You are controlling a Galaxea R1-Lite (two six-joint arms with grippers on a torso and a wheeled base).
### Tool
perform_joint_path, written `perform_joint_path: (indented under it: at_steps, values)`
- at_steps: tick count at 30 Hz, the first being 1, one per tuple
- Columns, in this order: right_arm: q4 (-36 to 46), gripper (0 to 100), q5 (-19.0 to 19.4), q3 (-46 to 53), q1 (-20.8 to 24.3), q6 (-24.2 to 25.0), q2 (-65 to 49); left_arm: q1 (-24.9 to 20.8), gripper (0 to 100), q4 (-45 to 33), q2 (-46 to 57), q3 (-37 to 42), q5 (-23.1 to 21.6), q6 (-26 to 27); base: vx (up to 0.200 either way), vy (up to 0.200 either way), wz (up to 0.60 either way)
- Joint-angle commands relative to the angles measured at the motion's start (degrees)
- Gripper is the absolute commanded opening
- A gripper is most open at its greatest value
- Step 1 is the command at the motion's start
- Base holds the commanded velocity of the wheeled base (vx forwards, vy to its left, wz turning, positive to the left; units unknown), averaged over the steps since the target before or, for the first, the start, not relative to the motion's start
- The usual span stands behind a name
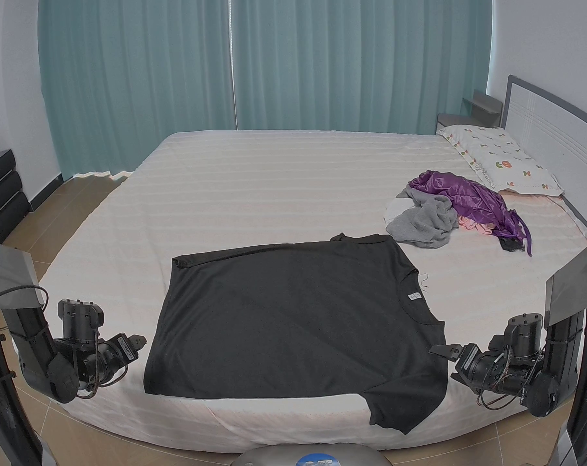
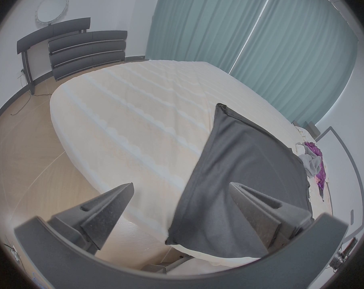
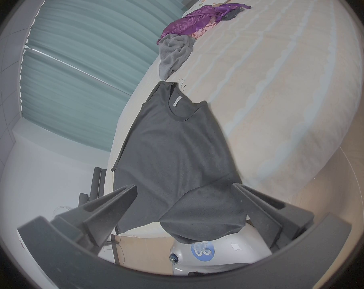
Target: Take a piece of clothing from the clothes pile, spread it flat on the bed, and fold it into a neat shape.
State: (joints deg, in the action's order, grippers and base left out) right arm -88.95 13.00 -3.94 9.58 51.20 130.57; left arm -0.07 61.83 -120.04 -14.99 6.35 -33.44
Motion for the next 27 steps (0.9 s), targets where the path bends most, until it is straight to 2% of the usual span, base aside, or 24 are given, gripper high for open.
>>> perform_joint_path:
  at_steps: [1,8,17,22,27]
  values:
    - [-1.0,100,0.0,0.0,0.0,0.0,0.0,0.0,100,0.0,-0.1,0.0,0.0,0.0,0.0,0.0,0.0]
    - [-1.0,100,0.0,-0.1,0.0,0.0,0.1,0.0,100,0.0,-0.3,-2.2,-0.1,-4.7,0.0,0.0,0.0]
    - [-1.0,100,0.0,-0.1,0.0,0.0,0.0,-1.6,100,0.0,-0.5,-2.2,-1.1,-4.9,0.2,0.0,0.0]
    - [-1.0,100,0.0,-0.2,0.0,0.0,0.1,-1.9,100,0.0,-0.1,-3.4,-2.2,-5.0,0.0,0.0,0.0]
    - [-1.0,100,0.0,-0.4,0.0,0.0,0.3,-2.6,100,-0.9,-1.9,-13.0,-3.8,-6.2,0.0,0.0,0.0]
